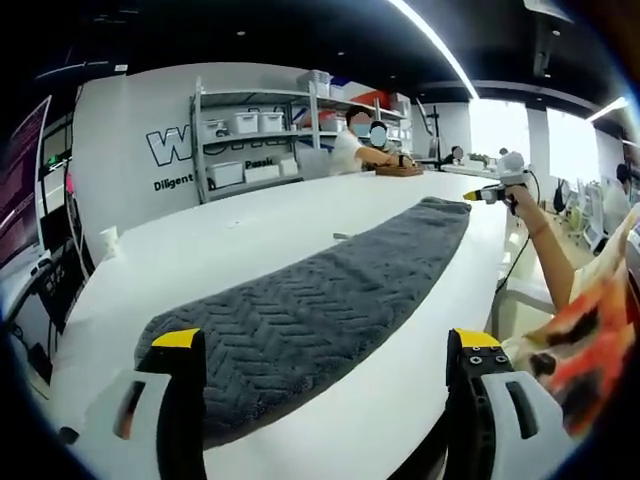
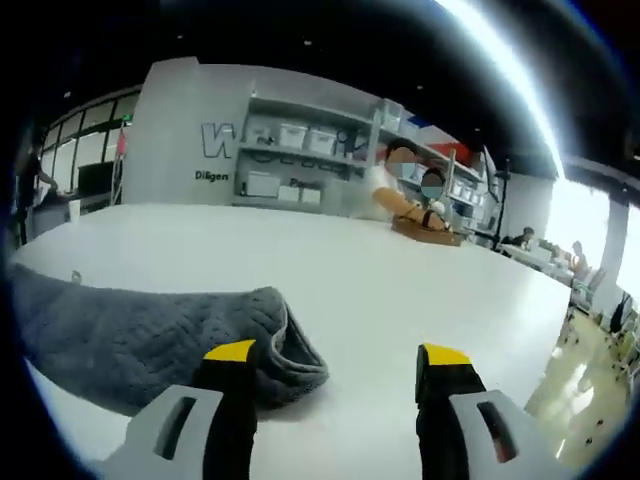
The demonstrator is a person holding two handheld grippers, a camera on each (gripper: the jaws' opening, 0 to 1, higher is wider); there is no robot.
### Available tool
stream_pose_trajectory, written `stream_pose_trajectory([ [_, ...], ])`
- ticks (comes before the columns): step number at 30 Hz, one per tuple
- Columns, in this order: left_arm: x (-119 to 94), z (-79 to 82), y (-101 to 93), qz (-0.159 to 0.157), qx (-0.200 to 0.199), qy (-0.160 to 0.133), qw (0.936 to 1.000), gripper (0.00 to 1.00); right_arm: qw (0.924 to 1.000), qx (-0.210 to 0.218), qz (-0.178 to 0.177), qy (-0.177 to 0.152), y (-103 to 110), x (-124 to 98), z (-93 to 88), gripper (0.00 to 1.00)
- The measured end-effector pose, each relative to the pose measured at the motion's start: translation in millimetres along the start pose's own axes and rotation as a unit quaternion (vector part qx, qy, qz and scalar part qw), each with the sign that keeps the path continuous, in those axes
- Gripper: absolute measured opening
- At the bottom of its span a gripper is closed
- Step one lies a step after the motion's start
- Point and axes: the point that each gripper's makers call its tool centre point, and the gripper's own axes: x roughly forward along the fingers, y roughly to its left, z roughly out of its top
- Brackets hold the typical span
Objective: Open the folded towel by lifting each exposed corner and separating the folded layers until the towel lies flat within the target outline without major curled edges
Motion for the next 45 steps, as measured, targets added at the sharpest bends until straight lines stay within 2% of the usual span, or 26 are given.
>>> stream_pose_trajectory([
  [3,-1.0,0.9,0.3,0.000,-0.001,-0.002,1.0000,0.99,0.9980,0.002,0.062,0.009,29.8,-6.9,0.1,0.81],
  [5,-1.7,0.9,-1.1,-0.002,0.001,-0.002,1.0000,0.99,0.9971,-0.027,0.069,0.017,39.5,-11.4,-0.6,0.90],
  [7,-2.3,0.6,-1.3,-0.002,0.002,-0.001,1.0000,0.99,0.9947,-0.042,0.093,0.013,54.5,-16.7,2.7,0.91],
  [10,-4.4,1.3,2.8,0.006,-0.001,-0.004,1.0000,0.99,0.9896,-0.030,0.141,0.002,76.2,-23.9,10.3,0.96],
  [12,-6.5,2.1,5.6,0.010,-0.003,-0.007,0.9999,0.99,0.9878,-0.031,0.152,-0.001,83.0,-27.0,14.4,0.99],
  [17,-13.1,4.3,12.8,0.023,-0.007,-0.014,0.9996,0.99,0.9808,-0.065,0.183,0.006,100.2,-32.2,17.6,0.99],
  [22,-17.5,5.4,29.5,0.044,-0.018,-0.022,0.9986,0.97,0.9764,-0.075,0.202,0.009,103.5,-25.5,25.7,0.99],
  [27,-16.1,3.7,45.3,0.057,-0.025,-0.009,0.9980,0.95,0.9656,-0.122,0.229,0.019,107.2,-19.9,29.7,0.96],
  [29,-16.4,4.7,53.9,0.076,-0.006,0.009,0.9971,0.95,0.9603,-0.129,0.247,0.020,111.2,-17.3,32.2,0.97],
  [34,-7.4,13.7,66.3,0.076,-0.001,0.018,0.9970,0.94,0.9493,-0.140,0.281,0.019,119.1,-5.3,37.7,0.94],
  [37,2.2,15.8,75.2,0.071,-0.006,0.021,0.9972,0.89,0.9431,-0.153,0.294,0.027,124.8,4.1,36.0,0.91],
  [39,7.9,11.3,80.6,0.068,-0.015,0.035,0.9970,0.86,0.9391,-0.161,0.300,0.044,127.8,10.5,30.8,0.90],
  [40,12.0,9.9,84.5,0.069,-0.016,0.038,0.9968,0.86,0.9319,-0.176,0.313,0.053,131.7,13.4,26.3,0.88],
  [42,16.9,6.4,88.8,0.068,-0.021,0.044,0.9965,0.83,0.9344,-0.161,0.314,0.051,135.0,21.6,28.3,0.85],
  [45,23.4,4.2,94.1,0.060,-0.036,0.041,0.9967,0.71,0.9323,-0.155,0.322,0.054,139.0,29.6,29.2,0.74],
])
